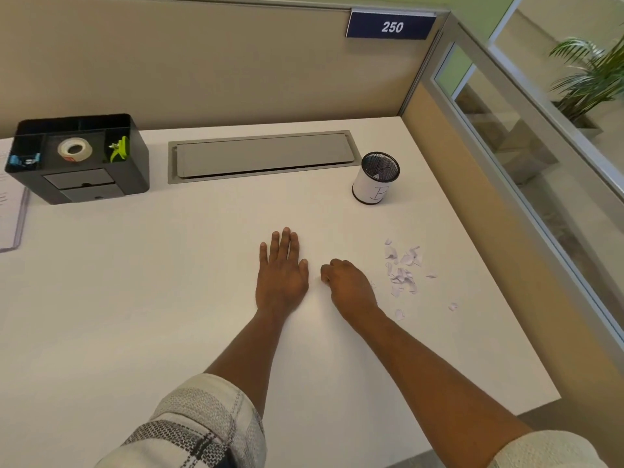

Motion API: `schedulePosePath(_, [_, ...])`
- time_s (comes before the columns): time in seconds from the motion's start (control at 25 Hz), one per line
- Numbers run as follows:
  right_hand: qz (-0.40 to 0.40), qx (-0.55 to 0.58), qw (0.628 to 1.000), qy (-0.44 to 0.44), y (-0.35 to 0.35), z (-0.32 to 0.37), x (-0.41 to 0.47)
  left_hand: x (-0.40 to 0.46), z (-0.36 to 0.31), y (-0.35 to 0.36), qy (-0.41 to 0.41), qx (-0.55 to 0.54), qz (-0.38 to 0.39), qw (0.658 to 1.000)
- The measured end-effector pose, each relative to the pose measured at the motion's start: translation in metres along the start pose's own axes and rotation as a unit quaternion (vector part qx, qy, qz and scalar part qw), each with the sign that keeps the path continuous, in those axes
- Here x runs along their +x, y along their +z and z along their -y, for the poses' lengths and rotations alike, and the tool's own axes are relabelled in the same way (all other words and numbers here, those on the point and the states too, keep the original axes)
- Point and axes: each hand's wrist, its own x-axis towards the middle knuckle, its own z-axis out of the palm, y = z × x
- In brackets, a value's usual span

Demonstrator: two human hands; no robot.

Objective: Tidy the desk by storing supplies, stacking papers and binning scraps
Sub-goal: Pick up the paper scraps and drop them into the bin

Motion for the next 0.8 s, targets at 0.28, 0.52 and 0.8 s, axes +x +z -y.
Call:
schedulePosePath(0.28, [-0.088, 0.303, 0.932, 0.178, -0.023, -0.033, 0.028, 0.000, -0.001, 0.001, 0.000, -0.003, -0.003, 1.000])
schedulePosePath(0.52, [-0.115, 0.512, 0.821, 0.223, -0.062, -0.056, 0.046, -0.002, 0.001, 0.001, 0.000, 0.001, 0.011, 1.000])
schedulePosePath(0.8, [-0.226, 0.402, 0.869, 0.177, -0.152, -0.081, 0.121, -0.001, -0.004, -0.002, -0.010, 0.006, 0.005, 1.000])
